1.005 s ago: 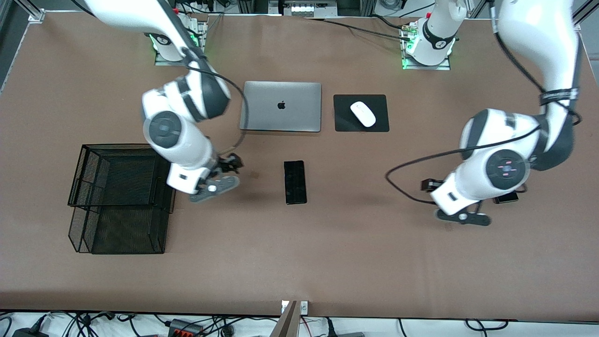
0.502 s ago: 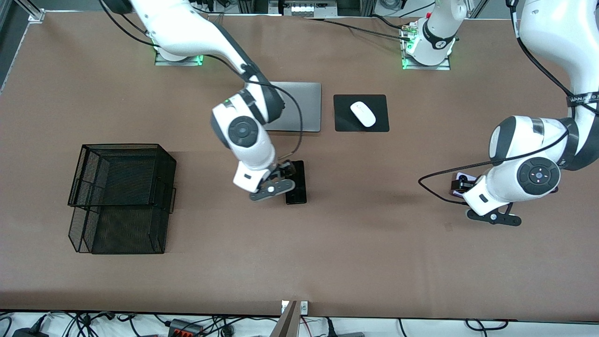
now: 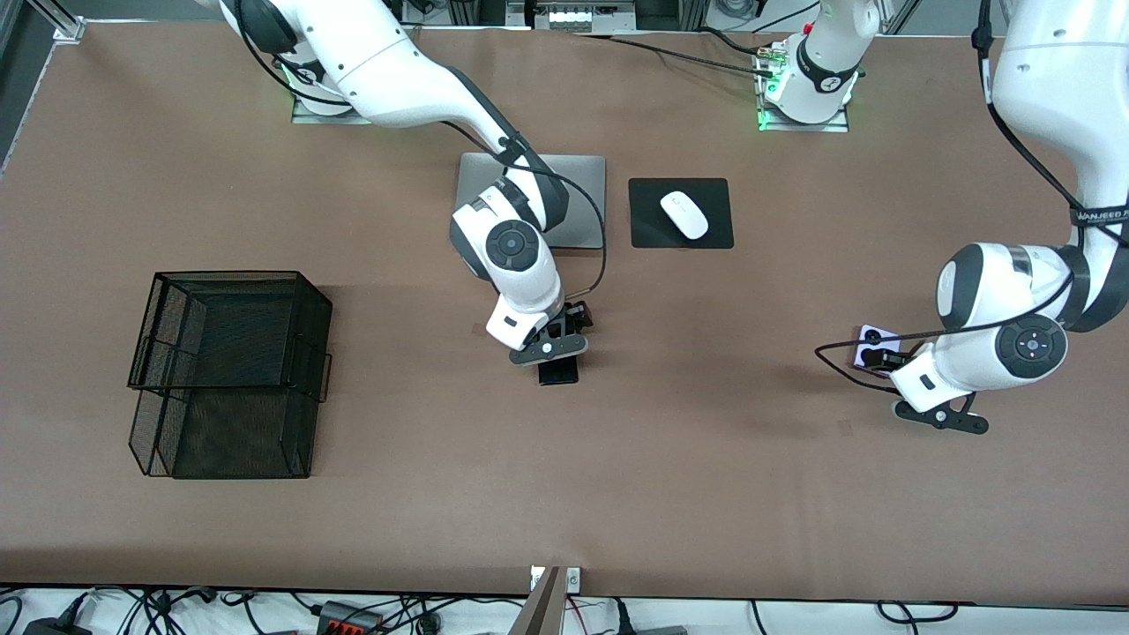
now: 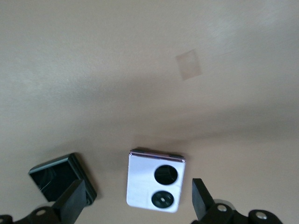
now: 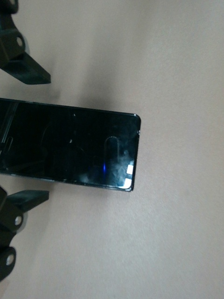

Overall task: Place phones with both arms
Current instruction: 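Lift the phone with the right gripper while the left gripper grasps the flip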

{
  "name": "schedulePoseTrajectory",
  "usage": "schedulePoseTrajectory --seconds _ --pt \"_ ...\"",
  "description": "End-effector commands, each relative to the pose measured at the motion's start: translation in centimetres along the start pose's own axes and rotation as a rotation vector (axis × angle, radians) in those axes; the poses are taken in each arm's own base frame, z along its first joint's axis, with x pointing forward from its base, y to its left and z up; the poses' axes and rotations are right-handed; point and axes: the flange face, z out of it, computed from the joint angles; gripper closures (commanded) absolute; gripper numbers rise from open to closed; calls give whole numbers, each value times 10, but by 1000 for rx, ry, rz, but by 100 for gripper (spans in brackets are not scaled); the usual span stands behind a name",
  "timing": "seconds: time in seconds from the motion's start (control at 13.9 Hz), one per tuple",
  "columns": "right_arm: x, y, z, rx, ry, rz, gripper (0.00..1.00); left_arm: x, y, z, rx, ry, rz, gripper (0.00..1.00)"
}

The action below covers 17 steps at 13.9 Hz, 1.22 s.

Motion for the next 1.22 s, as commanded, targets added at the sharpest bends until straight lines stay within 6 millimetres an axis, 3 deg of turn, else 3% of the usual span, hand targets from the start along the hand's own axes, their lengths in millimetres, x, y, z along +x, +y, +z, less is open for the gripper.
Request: schedulePoseTrajectory --seconds 0.0,0.22,0.5,0.72,0.93,1.0,1.15 --pt "2 -5 13 12 25 28 0 -12 10 28 -19 30 49 0" --pt "1 -4 17 1 20 14 0 -26 12 48 -30 18 62 0" --pt "-1 -3 23 -12 18 1 0 -32 -1 59 -37 43 94 0" --pt "-6 -10 28 -16 14 -12 3 -35 7 64 -49 43 102 0" --pt "-9 -13 28 -38 22 -44 18 -40 6 70 -59 34 98 0" --pt "-10 -14 28 -38 17 -44 43 -40 6 73 -60 29 98 0" --pt "-10 -13 28 -43 14 -48 65 -40 5 72 -60 33 107 0"
